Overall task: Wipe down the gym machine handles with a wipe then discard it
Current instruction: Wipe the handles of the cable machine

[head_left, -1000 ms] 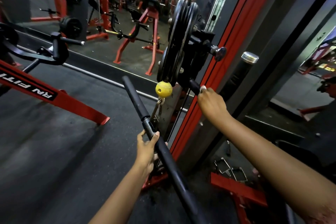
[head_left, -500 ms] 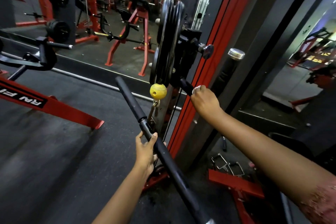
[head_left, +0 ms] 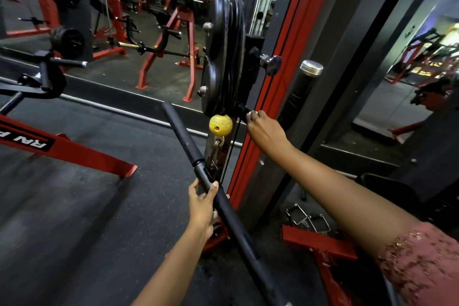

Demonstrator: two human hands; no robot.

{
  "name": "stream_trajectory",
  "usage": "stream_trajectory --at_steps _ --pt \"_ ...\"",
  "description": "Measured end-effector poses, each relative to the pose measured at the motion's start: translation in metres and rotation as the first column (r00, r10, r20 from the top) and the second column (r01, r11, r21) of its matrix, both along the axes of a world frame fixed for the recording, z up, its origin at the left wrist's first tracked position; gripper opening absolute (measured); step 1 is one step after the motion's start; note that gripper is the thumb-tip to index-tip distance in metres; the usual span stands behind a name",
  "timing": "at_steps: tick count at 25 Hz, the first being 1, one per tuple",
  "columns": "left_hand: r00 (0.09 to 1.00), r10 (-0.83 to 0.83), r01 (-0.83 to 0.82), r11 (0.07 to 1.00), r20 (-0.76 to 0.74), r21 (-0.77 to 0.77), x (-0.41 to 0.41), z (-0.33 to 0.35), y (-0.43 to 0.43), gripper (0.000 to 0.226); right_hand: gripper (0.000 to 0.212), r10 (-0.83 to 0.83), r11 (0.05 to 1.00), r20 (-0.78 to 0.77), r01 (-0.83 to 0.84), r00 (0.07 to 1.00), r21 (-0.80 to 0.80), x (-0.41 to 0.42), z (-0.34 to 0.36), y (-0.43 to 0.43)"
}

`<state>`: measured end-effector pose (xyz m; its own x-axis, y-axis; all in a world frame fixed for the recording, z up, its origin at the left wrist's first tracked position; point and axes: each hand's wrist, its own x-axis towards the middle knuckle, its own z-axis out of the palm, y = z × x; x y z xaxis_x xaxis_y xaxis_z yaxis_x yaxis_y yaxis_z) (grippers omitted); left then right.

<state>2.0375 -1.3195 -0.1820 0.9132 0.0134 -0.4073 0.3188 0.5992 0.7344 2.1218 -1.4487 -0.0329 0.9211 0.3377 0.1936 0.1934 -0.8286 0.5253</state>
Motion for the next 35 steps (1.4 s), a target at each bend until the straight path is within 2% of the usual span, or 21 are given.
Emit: stream_trajectory --at_steps 2,4,6,7,8,9,10,12,13,15,16,17,19,21,23,26,32,34,35 --pt "1.000 -0.006 0.006 1.000 0.000 -0.004 -0.001 0.001 0.002 0.055 0.031 0.045 0.997 0.045 -0.043 0.998 -0.064 -0.010 -0.006 -0.005" --pt "1.000 -0.009 0.009 1.000 -0.004 -0.017 -0.001 0.000 0.003 0.056 0.016 0.079 0.976 0.041 -0.069 0.996 -0.205 -0.021 -0.005 -0.006" --pt "1.000 -0.006 0.006 1.000 -0.010 -0.023 -0.001 -0.001 0.004 0.056 0.023 0.125 0.970 0.069 -0.107 0.990 -0.220 -0.024 -0.003 -0.005" --pt "1.000 -0.006 0.006 1.000 -0.009 -0.024 -0.001 -0.001 0.004 0.057 0.018 0.099 0.963 0.051 -0.082 0.994 -0.257 -0.021 -0.004 -0.005" --pt "1.000 -0.007 0.007 1.000 -0.006 -0.027 -0.001 -0.001 0.005 0.057 0.011 0.146 0.947 0.055 -0.124 0.988 -0.296 -0.017 -0.009 -0.007" --pt "1.000 -0.008 0.008 1.000 -0.004 -0.030 -0.002 -0.001 0.004 0.057 0.015 0.144 0.941 0.067 -0.116 0.987 -0.319 -0.014 -0.012 -0.009" --pt "1.000 -0.007 0.007 1.000 0.001 -0.026 -0.002 -0.001 0.004 0.057 0.019 0.180 0.935 0.104 -0.137 0.978 -0.327 -0.010 -0.016 -0.011" --pt "1.000 -0.004 0.004 1.000 0.003 -0.014 -0.003 -0.001 0.004 0.057 0.010 0.174 0.942 0.123 -0.128 0.977 -0.311 -0.011 -0.014 -0.011" --pt "1.000 -0.002 0.002 1.000 -0.001 -0.013 -0.002 0.000 0.004 0.057 0.008 0.142 0.947 0.091 -0.108 0.986 -0.302 -0.014 -0.013 -0.010" --pt "1.000 -0.003 0.003 1.000 -0.008 -0.008 -0.001 -0.002 0.002 0.056 0.008 0.170 0.955 0.068 -0.147 0.983 -0.259 -0.024 -0.015 -0.018" --pt "1.000 -0.002 0.002 1.000 -0.008 -0.009 0.000 -0.002 0.002 0.055 0.003 0.227 0.947 0.105 -0.194 0.968 -0.255 -0.033 -0.012 -0.024" --pt "1.000 -0.002 0.002 1.000 -0.008 -0.013 0.001 -0.003 0.001 0.054 0.007 0.239 0.960 0.136 -0.213 0.961 -0.182 -0.041 -0.011 -0.030" --pt "1.000 -0.007 0.007 1.000 -0.006 -0.014 0.003 -0.004 -0.001 0.055 0.027 0.270 0.954 0.347 -0.299 0.898 0.030 -0.053 -0.002 -0.041" --pt "1.000 -0.012 0.012 1.000 0.001 -0.009 0.004 -0.007 -0.003 0.055 0.035 0.207 0.842 0.556 -0.436 0.805 0.318 -0.059 0.011 -0.047" --pt "1.000 -0.022 0.022 1.000 0.008 -0.004 0.005 -0.007 -0.005 0.056 0.039 0.075 0.781 0.686 -0.470 0.724 0.412 -0.060 0.025 -0.050" --pt "1.000 -0.029 0.029 1.000 0.008 0.011 0.004 -0.005 -0.008 0.059 0.040 0.003 0.718 0.747 -0.521 0.665 0.461 -0.049 0.021 -0.052" --pt "1.000 -0.027 0.027 0.999 0.002 0.028 -0.003 0.004 -0.011 0.054 0.048 0.093 0.722 0.701 -0.533 0.707 0.441 -0.046 -0.023 -0.060" --pt "0.997 -0.074 0.074 0.989 -0.004 0.130 -0.004 0.004 -0.007 0.052 0.045 0.096 0.719 0.686 -0.527 0.722 0.454 -0.047 -0.023 -0.062" --pt "0.993 -0.118 0.114 0.958 -0.002 0.262 -0.005 0.005 -0.001 0.054 0.043 0.100 0.719 0.677 -0.524 0.729 0.457 -0.047 -0.023 -0.063"
